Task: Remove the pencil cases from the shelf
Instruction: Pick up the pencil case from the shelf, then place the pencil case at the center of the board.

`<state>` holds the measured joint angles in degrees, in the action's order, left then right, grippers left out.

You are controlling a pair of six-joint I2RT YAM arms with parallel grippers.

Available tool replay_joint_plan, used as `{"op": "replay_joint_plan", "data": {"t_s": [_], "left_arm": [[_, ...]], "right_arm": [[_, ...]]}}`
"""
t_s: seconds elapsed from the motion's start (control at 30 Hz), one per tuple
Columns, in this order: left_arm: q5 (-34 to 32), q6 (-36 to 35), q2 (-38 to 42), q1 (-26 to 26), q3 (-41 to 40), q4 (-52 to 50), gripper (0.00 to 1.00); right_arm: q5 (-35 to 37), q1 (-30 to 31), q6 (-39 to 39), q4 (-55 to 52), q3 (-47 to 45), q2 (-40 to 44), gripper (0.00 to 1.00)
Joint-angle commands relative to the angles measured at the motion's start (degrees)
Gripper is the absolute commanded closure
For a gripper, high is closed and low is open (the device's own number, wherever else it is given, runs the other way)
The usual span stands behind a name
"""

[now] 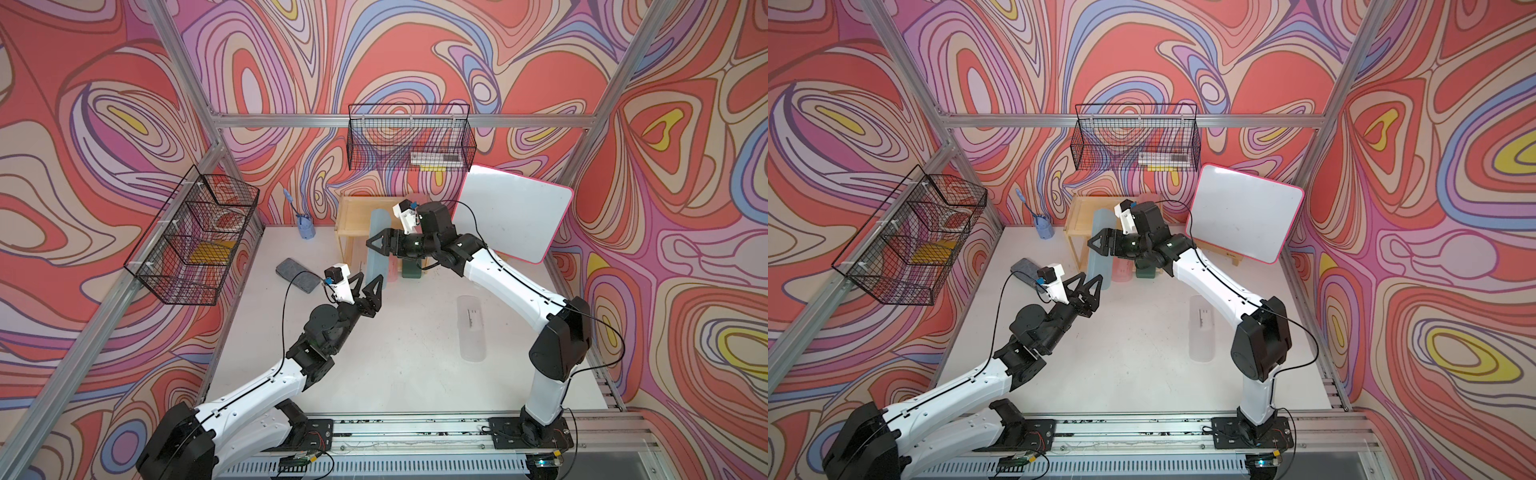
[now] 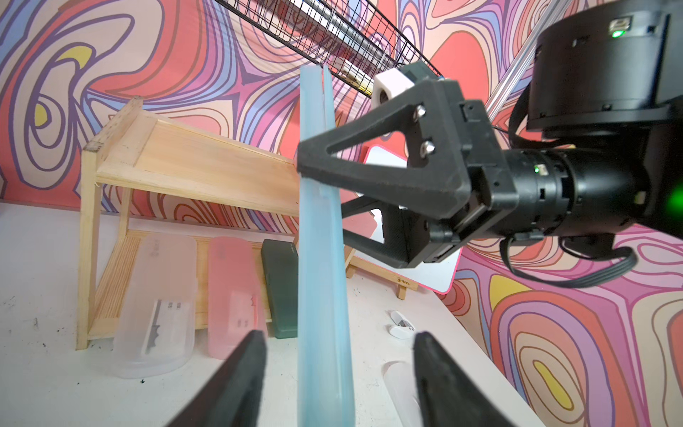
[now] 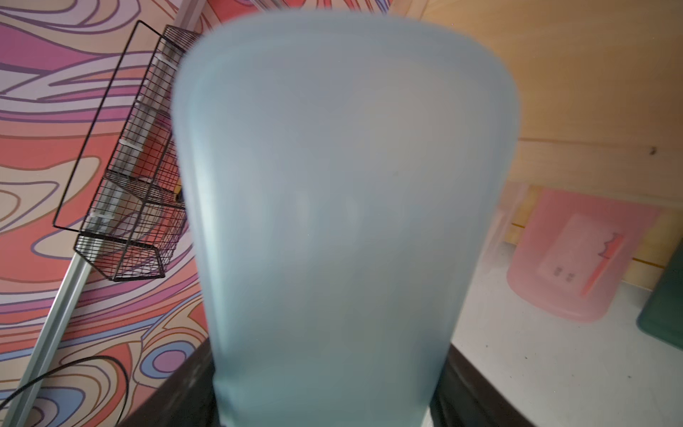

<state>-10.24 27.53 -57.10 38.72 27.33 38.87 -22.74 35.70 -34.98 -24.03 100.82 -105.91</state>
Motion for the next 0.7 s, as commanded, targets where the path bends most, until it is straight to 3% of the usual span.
{"op": "replay_joint_plan", "data": {"t_s": [0.0,0.17,0.3,0.47,0.67], "left_arm": [[-3.68,-0.40,1.14,0.30,1.16,-2.77,0.05],[-14.99,-2.27,3.91,0.30,5.30,-16.03,0.01],[-20.49,-4.08,3.24,0.14,8.31,-24.65,0.01],[-20.52,-1.18,0.26,-0.85,9.56,-28.24,0.01],[-16.44,1.73,-2.61,-2.50,10.28,-29.06,0.01]], "right_arm": [[8.07,0.33,3.63,-6.39,-1.81,3.24,0.33],[19.29,0.30,7.51,-20.41,-8.00,7.70,0.32],[22.04,0.29,6.47,-25.11,-18.48,10.61,0.31],[24.03,0.17,4.22,-23.08,-28.90,10.83,0.30],[25.14,-0.41,4.80,-23.48,-26.02,3.41,0.30]]}}
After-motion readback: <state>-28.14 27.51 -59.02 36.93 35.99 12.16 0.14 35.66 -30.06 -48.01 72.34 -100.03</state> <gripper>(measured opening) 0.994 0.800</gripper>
